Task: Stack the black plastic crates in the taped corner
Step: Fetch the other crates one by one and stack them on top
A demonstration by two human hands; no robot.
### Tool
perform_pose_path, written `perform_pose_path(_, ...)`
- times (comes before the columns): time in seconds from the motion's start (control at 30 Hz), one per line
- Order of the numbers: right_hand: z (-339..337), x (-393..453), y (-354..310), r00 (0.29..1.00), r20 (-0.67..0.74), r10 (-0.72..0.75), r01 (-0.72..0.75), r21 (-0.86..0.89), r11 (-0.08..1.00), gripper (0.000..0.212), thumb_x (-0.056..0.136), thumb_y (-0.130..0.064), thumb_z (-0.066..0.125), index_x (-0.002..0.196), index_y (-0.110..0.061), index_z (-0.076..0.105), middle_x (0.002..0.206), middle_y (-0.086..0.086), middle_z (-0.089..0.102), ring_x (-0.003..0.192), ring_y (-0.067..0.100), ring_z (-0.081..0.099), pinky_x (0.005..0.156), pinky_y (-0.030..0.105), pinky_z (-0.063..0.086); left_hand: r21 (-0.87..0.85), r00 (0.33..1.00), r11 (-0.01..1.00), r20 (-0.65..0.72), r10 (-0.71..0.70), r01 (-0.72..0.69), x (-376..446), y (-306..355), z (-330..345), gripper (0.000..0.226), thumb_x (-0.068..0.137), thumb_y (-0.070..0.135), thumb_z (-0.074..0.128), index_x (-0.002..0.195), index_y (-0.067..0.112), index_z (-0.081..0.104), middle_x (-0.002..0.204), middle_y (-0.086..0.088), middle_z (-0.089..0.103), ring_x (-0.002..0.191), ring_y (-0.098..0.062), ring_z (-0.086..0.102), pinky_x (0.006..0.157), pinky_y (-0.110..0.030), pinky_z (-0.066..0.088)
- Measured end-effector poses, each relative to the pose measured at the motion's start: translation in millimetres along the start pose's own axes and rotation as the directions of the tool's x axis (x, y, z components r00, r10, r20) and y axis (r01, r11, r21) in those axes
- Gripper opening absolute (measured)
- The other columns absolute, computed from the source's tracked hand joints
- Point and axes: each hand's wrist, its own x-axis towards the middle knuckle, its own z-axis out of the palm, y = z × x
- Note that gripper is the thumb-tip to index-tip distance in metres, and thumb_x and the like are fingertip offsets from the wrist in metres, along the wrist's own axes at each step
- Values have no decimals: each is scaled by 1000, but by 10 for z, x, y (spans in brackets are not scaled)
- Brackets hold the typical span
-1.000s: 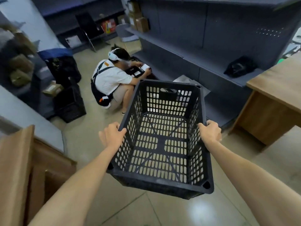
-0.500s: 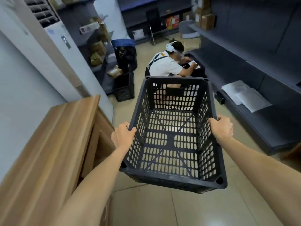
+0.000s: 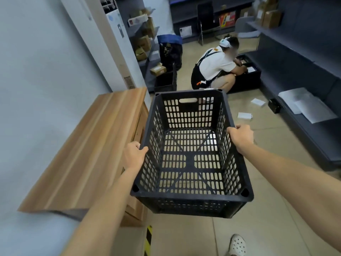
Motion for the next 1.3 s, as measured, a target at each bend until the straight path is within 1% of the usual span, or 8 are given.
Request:
perform_pose_path(0.4, 55, -1120, 494, 996, 94, 9, -5, -40, 999, 31, 79, -25, 63, 86, 5, 64, 86, 21, 70, 71, 32, 66, 74, 48, 58, -40, 998, 997, 24, -61, 62, -939, -909, -489, 59, 77, 24, 78, 50, 18, 26, 49, 3, 26, 45, -15, 29, 50, -26, 26)
perform_pose_path(0.6, -51, -1343, 791, 975, 222, 10, 24, -148, 989, 27, 82, -23, 66, 64, -11, 50, 72, 14, 64, 63, 25, 57, 62, 37, 54, 81, 971, 969, 16, -237, 235, -1575, -1084, -415, 50, 81, 32, 73, 52, 17, 36, 52, 2, 40, 53, -18, 47, 48, -26, 28)
perform_pose_path(0.7, -123, -1355, 963, 962, 273, 7, 38, -158, 987, 36, 84, -20, 65, 57, -14, 41, 63, 7, 55, 57, 23, 49, 54, 30, 41, 128, 958, 951, 12, -286, 282, -1897, -1103, -357, 50, 81, 37, 73, 54, 18, 34, 51, 3, 41, 53, -18, 50, 47, -26, 31)
perform_pose_path(0.8, -179, -1395, 1135, 937, 349, 20, 47, -184, 982, 30, 86, -23, 63, 62, -13, 49, 69, 9, 61, 61, 24, 55, 55, 29, 46, 135, 942, 933, 1, -336, 333, -2253, -1156, -294, 44, 80, 36, 74, 56, 17, 42, 51, 3, 46, 53, -18, 53, 49, -27, 37)
perform_pose_path(0.97, -100, -1454, 1458, 880, 474, 8, 151, -297, 943, 24, 82, -34, 66, 85, -10, 68, 82, 14, 71, 77, 33, 67, 74, 41, 57, 153, 878, 864, -66, -475, 479, -2982, -1295, -162, 46, 83, 38, 72, 60, 18, 37, 53, 3, 39, 51, -19, 49, 49, -27, 34)
perform_pose_path(1.07, -2, -1621, 1588, 839, 543, 8, 208, -335, 919, 27, 82, -35, 66, 88, -9, 70, 86, 15, 72, 79, 33, 67, 76, 40, 57, 134, 816, 805, -71, -574, 578, -3400, -1406, -210, 34, 84, 39, 70, 71, 18, 47, 66, 0, 56, 63, -22, 57, 56, -28, 43)
perform_pose_path(1.2, 179, -2017, 1579, 779, 627, -5, 274, -334, 902, 24, 82, -34, 66, 81, -10, 69, 83, 15, 71, 78, 32, 67, 75, 41, 57, 127, 757, 747, -98, -646, 653, -3882, -1669, -398, 46, 83, 38, 72, 61, 17, 37, 55, 0, 45, 57, -22, 58, 51, -27, 37)
perform_pose_path(1.3, 360, -2377, 1520, 715, 699, -13, 326, -317, 891, 22, 84, -29, 65, 84, -7, 70, 82, 15, 70, 74, 30, 65, 67, 32, 50, 90, 692, 686, -126, -711, 722, -4245, -1895, -597, 47, 82, 37, 72, 60, 19, 35, 54, 2, 42, 54, -20, 53, 51, -27, 36)
